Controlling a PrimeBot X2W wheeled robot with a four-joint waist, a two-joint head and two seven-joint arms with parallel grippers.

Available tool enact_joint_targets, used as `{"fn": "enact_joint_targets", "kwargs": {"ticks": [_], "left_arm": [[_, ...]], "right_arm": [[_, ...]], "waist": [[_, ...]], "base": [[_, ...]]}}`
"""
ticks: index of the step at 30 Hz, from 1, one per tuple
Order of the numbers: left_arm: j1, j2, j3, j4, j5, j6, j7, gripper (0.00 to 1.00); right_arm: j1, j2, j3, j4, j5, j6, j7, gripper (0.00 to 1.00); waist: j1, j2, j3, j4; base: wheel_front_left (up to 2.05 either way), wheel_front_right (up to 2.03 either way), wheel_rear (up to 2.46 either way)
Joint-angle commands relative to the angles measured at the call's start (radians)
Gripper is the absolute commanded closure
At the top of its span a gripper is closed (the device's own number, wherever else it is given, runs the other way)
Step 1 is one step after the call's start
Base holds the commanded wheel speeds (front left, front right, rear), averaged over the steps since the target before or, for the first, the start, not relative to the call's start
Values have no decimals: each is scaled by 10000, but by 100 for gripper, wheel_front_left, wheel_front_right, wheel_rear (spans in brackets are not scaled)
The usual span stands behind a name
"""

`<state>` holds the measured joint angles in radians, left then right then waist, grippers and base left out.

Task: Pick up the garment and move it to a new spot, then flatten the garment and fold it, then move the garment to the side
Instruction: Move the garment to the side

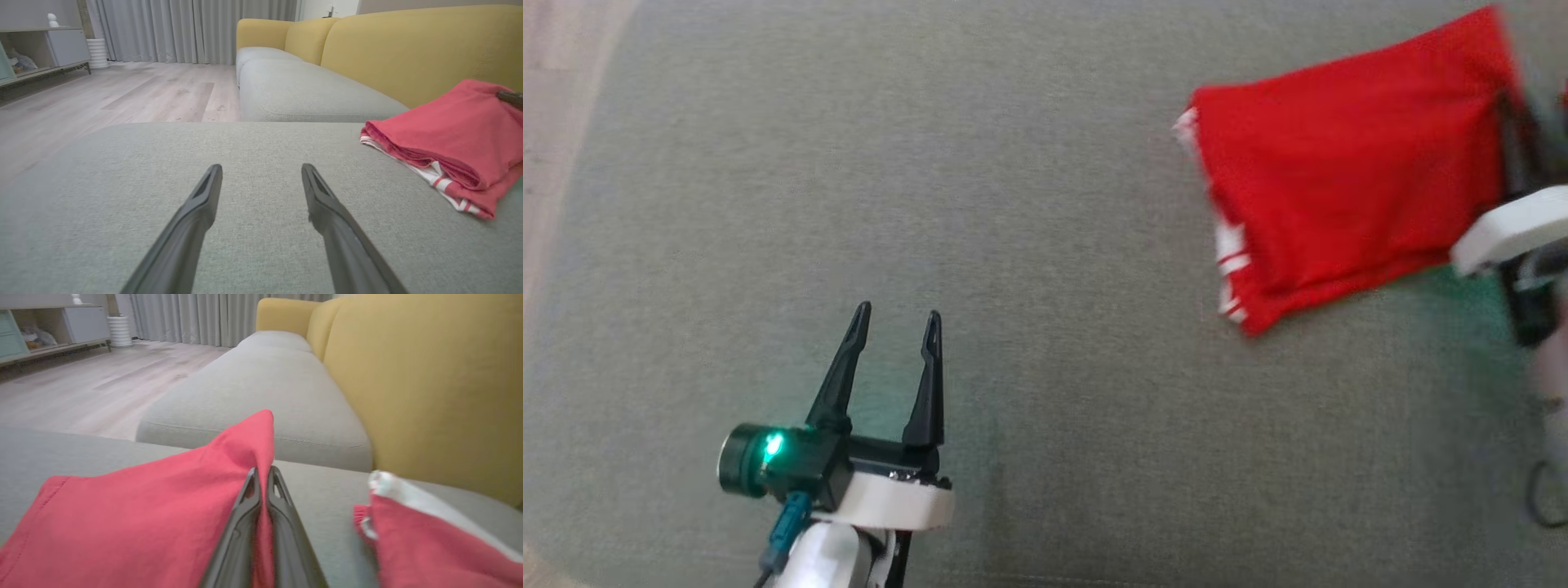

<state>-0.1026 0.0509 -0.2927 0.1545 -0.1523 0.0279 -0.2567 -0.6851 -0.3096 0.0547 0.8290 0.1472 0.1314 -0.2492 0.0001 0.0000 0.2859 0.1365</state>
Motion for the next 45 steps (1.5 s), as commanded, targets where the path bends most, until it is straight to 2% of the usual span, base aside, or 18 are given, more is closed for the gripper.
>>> {"fn": "enact_joint_targets", "kwargs": {"ticks": [1,10,15,16,17,18,19,22,25,30,31,34,36,40,43,45], "left_arm": [[-358,-6,317,-327,97,-31,-51,0],[-780,-7,321,-392,404,-161,-51,0],[-924,-7,442,-433,562,-265,-51,0],[-938,-7,472,-431,585,-284,-51,0],[-946,-7,507,-422,608,-297,-51,0],[-954,-7,539,-408,625,-311,-51,0],[-958,-7,559,-384,637,-318,-51,0],[-964,-7,587,-310,662,-309,-51,0],[-929,-7,635,-281,636,-239,-51,0],[-719,-7,746,-273,501,-52,-51,0],[-719,-7,746,-273,501,-52,-51,0],[-483,-7,824,-254,227,-10,-51,0],[-198,-7,907,-187,-39,15,-51,0],[266,-7,1056,-83,-251,198,-51,0],[631,-7,1181,-52,-215,399,-51,0],[816,-7,1196,-61,-198,424,-51,0]], "right_arm": [[-238,-334,-1,-441,-179,-7,-79,100],[-380,-1883,-1419,-1782,-854,-7,753,100],[-12,-2432,-2453,-2866,-1224,-7,1512,100],[85,-2477,-2609,-3047,-1297,-7,1720,94],[192,-2498,-2793,-3193,-1347,-7,1942,67],[293,-2484,-3002,-3319,-1394,-7,2159,5],[399,-2453,-3220,-3432,-1466,-7,2352,0],[758,-2179,-3698,-3836,-1877,-7,2666,0],[1214,-1620,-3843,-4286,-2287,-7,2568,0],[2264,-319,-3281,-4757,-2509,-7,1791,0],[2264,-319,-3281,-4757,-2509,-7,1791,0],[2994,375,-2456,-4763,-2247,-7,1176,0],[3682,966,-1464,-4564,-1674,-7,431,0],[4563,1635,-260,-4308,-795,-7,-76,0],[5184,2020,155,-4882,-528,-7,-117,0],[5675,2269,73,-5469,-458,-7,-121,0]], "waist": [[-1,0,263,-302],[-1,0,866,-701],[-1,0,1121,-727],[-1,0,1144,-732],[-1,0,1157,-746],[-1,0,1146,-758],[-1,0,1109,-768],[-1,0,905,-792],[-1,0,569,-825],[-1,0,-229,-842],[-1,0,-229,-842],[-1,0,-780,-831],[-1,0,-1391,-755],[-1,0,-2257,-625],[-1,0,-2747,-575],[-1,0,-2908,-540]], "base": [[0,0,0],[0,0,0],[0,0,0],[0,0,0],[0,0,0],[0,0,0],[0,0,0],[0,0,0],[0,0,0],[0,0,0],[0,0,0],[0,0,0],[0,0,0],[0,0,0],[0,0,0],[0,0,0]]}}
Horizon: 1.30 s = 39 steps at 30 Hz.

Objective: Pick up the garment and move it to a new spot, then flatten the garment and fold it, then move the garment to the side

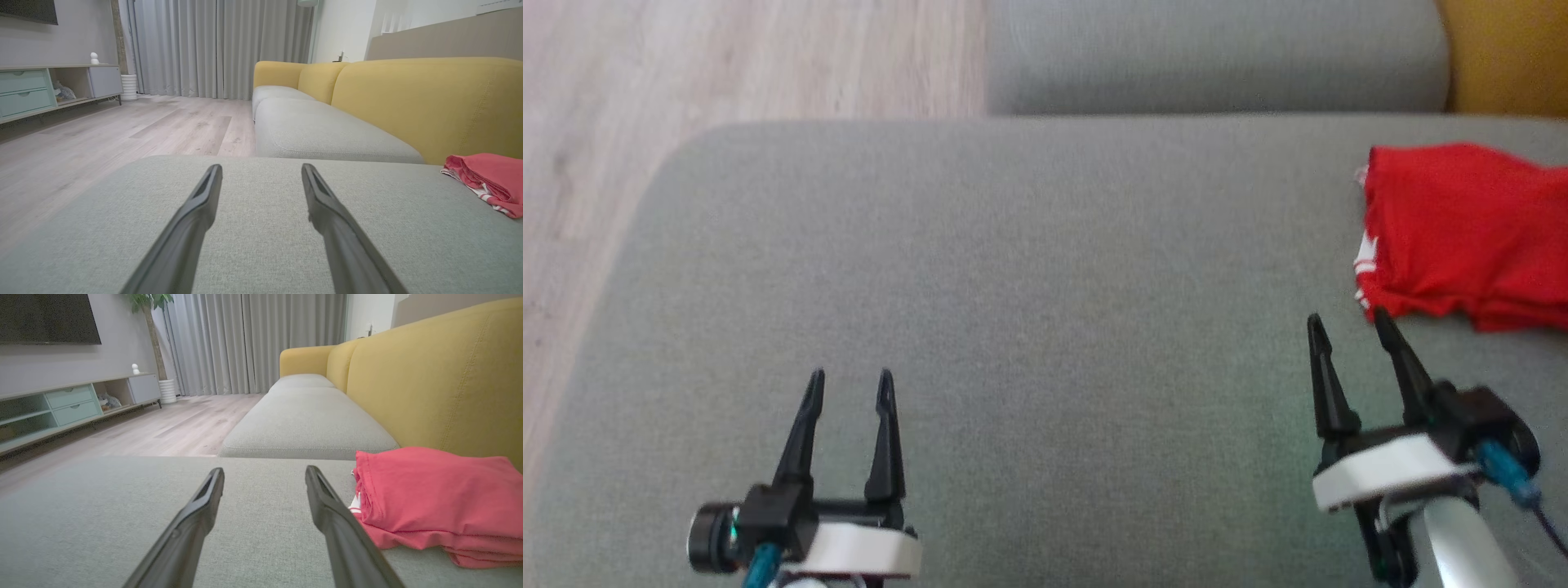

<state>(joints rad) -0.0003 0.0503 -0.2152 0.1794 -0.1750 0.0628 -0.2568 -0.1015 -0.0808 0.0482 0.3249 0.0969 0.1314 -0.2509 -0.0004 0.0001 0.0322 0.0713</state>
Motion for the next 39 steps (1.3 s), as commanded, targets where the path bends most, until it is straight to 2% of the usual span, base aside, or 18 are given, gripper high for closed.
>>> {"fn": "enact_joint_targets", "kwargs": {"ticks": [1,7,12,25,26,31,39], "left_arm": [[-130,-1,426,-317,32,75,-49,0],[138,-1,470,-390,69,62,-49,0],[112,-1,483,-306,142,-1,-49,0],[44,-1,495,-28,324,-57,-49,0],[475,10,177,261,265,-102,2,100],[646,10,165,831,243,-104,5,100],[551,43,316,803,-731,-216,200,100]], "right_arm": [[77,77,128,-704,38,-7,-104,0],[1200,295,-238,-1788,44,-7,-106,0],[1490,303,-284,-1751,640,-7,-107,0],[1591,305,-459,-1593,846,-7,-108,0],[1821,362,-640,-1294,794,0,-2,100],[1991,378,-587,-709,798,0,17,100],[1857,373,-653,-713,1715,0,249,100]], "waist": [[4,-1,-441,128],[4,-1,-623,181],[4,-1,-655,237],[4,-1,-746,236],[4,-1,-747,235],[4,-1,-746,228],[4,-1,-717,168]], "base": [[0,0,0],[0,0,0],[0,0,0],[0,0,0],[0,0,0],[0,0,0],[0,0,0]]}}
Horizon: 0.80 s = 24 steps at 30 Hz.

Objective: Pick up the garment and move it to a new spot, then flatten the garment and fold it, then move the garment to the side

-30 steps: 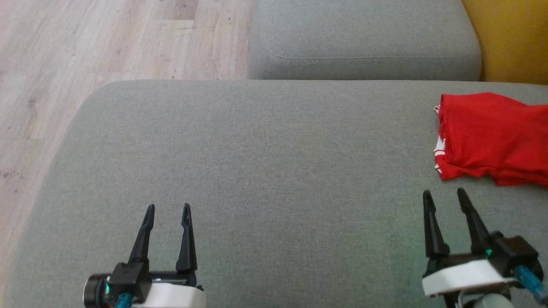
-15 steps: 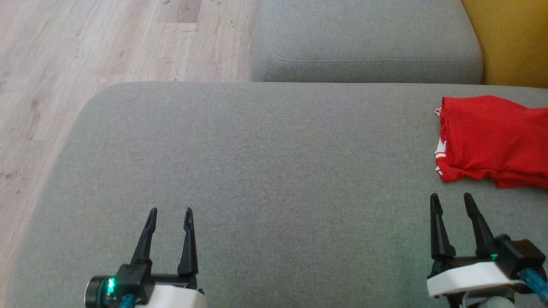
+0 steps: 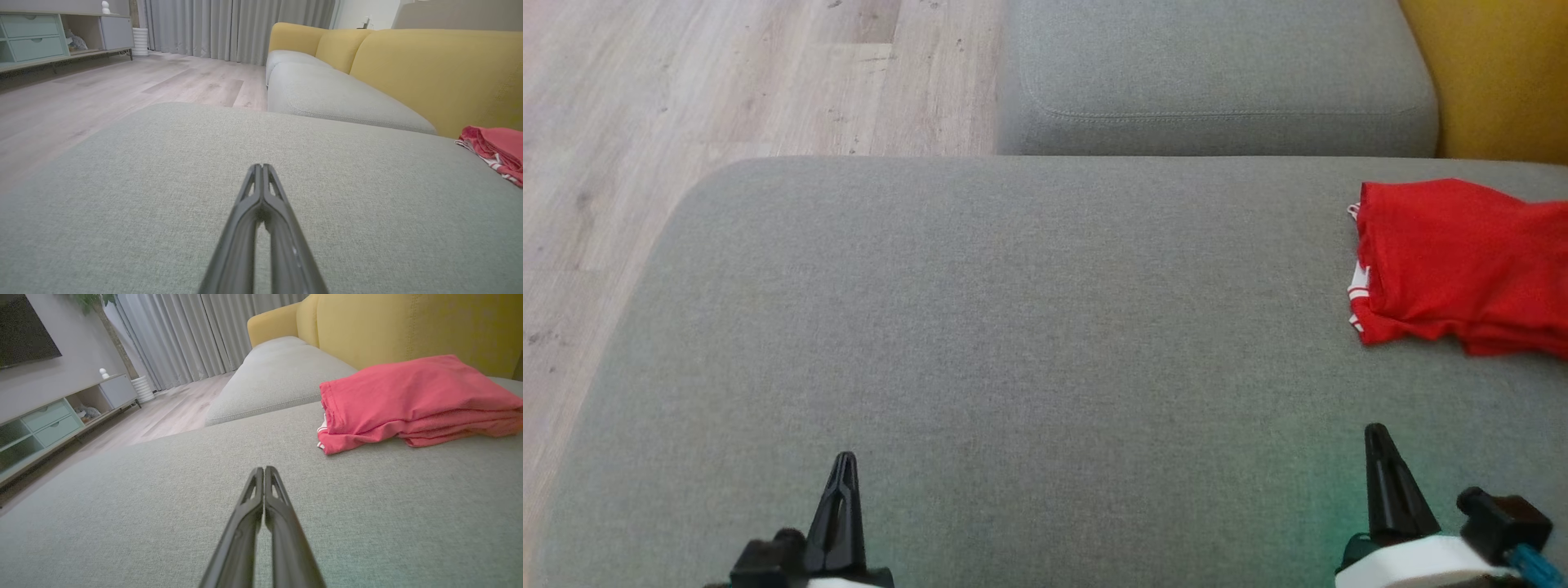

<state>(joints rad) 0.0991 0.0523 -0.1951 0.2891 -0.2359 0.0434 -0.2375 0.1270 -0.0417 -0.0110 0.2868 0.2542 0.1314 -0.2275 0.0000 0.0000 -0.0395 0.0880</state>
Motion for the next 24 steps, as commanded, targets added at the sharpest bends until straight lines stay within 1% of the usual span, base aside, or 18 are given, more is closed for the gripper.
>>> {"fn": "enact_joint_targets", "kwargs": {"ticks": [1,24], "left_arm": [[-458,28,134,-293,-240,-36,32,100],[-786,102,606,-296,-3011,-379,631,100]], "right_arm": [[-443,-19,-69,-333,254,-1,43,100],[-820,-32,-262,-351,2888,-2,713,100]], "waist": [[0,0,4,-7],[0,0,87,-180]], "base": [[0,0,0],[0,0,0]]}}
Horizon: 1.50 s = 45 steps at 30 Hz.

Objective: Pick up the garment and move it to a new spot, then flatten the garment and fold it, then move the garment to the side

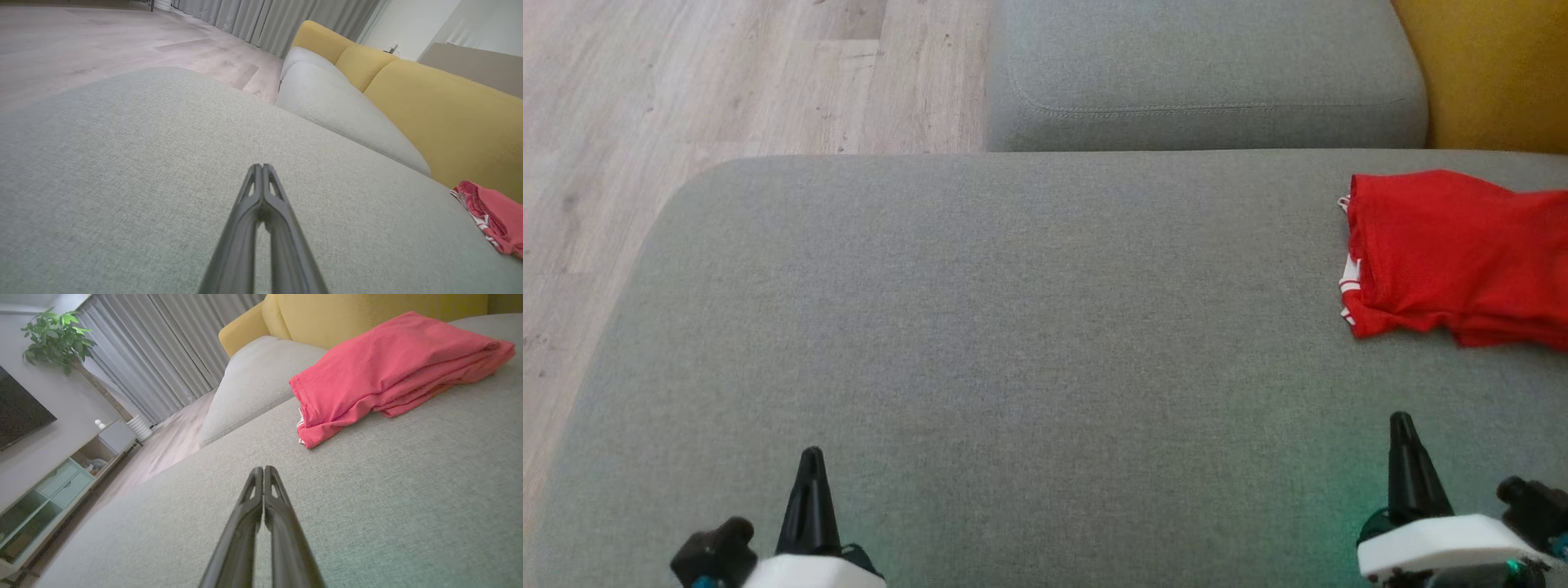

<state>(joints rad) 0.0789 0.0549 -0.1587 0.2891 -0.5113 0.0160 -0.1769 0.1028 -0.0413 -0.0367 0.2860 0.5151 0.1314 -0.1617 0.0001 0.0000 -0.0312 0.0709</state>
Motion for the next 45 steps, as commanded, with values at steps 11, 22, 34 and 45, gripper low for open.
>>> {"fn": "enact_joint_targets", "kwargs": {"ticks": [11,22,34,45], "left_arm": [[-729,96,486,-322,-1567,-266,325,100],[-890,112,762,-344,-2982,-441,661,100],[-1053,120,1049,-363,-4393,-617,1005,100],[-1203,123,1319,-379,-5681,-778,1326,100]], "right_arm": [[-759,-42,-97,-352,1538,-3,375,100],[-956,-49,-197,-361,2909,-3,723,100],[-1154,-56,-295,-370,4285,-4,1071,100],[-1334,-62,-386,-378,5545,-5,1389,100]], "waist": [[-1,0,45,-91],[-1,0,88,-181],[-1,0,132,-272],[-1,0,172,-354]], "base": [[0,0,0],[0,0,0],[0,0,0],[0,0,0]]}}
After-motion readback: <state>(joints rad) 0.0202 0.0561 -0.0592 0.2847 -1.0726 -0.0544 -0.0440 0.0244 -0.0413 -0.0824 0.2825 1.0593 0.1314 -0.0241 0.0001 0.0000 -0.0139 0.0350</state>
